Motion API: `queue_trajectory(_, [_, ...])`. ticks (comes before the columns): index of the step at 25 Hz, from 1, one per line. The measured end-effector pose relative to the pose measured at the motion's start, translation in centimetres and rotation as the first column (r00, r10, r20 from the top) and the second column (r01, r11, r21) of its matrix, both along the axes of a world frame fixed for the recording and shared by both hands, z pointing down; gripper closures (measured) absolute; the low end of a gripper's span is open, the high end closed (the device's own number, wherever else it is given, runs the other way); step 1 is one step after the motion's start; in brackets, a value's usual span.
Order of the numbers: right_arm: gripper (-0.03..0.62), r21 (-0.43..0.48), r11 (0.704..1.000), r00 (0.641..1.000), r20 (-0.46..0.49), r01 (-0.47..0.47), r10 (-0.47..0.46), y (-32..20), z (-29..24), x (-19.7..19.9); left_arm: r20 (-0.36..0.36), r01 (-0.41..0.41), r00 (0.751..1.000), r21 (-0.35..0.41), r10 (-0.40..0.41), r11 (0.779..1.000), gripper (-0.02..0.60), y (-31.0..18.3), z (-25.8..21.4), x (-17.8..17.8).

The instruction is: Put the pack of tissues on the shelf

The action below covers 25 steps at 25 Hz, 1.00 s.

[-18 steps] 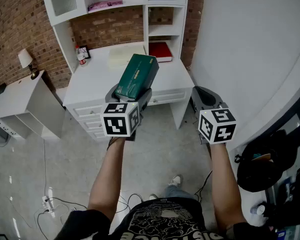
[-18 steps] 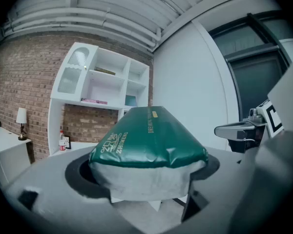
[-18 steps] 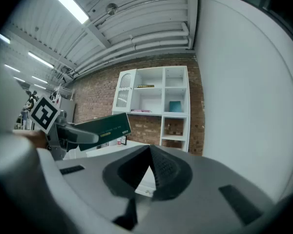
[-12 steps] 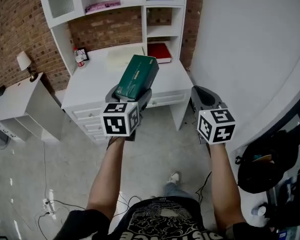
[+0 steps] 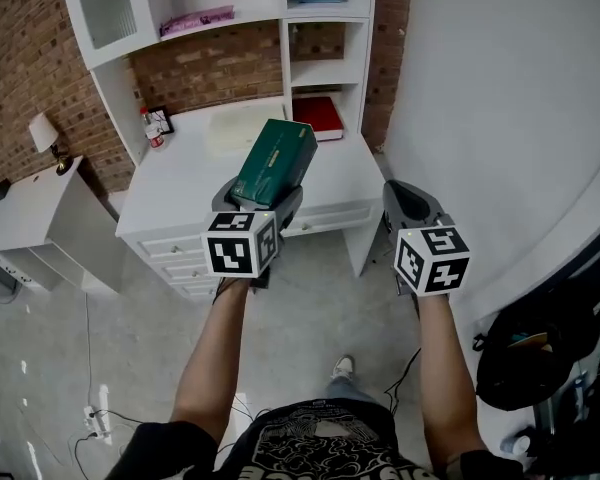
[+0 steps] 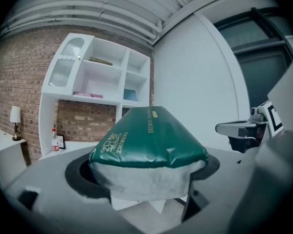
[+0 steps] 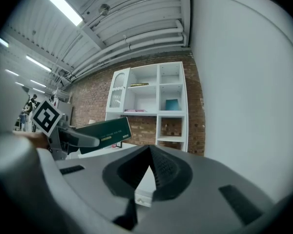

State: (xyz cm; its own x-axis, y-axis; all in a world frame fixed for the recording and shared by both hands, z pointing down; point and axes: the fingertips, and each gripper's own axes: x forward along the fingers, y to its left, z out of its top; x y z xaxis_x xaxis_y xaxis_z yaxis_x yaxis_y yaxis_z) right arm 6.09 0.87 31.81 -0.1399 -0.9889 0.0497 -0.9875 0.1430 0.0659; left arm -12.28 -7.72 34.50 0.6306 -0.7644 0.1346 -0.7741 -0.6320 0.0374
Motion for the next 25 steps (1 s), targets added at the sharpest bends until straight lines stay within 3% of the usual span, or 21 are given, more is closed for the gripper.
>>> queue_trajectory(16, [0.591, -0.024, 0.995, 0.995, -0.002, 0.096, -0.096, -14.1, 0.3, 8.3, 0.027, 0.088, 0.996, -0.013, -0.088, 0.996, 0.124, -12.6, 0.1, 8.1])
queue_trajectory(25, [0.591, -0.019, 0.989, 0.989, 0.002, 0.149, -0.149, -18.7, 0.0, 11.4, 0.063, 0.122, 0.991, -0.022, -0.12, 0.992, 0.123, -16.3, 0.6, 11.4])
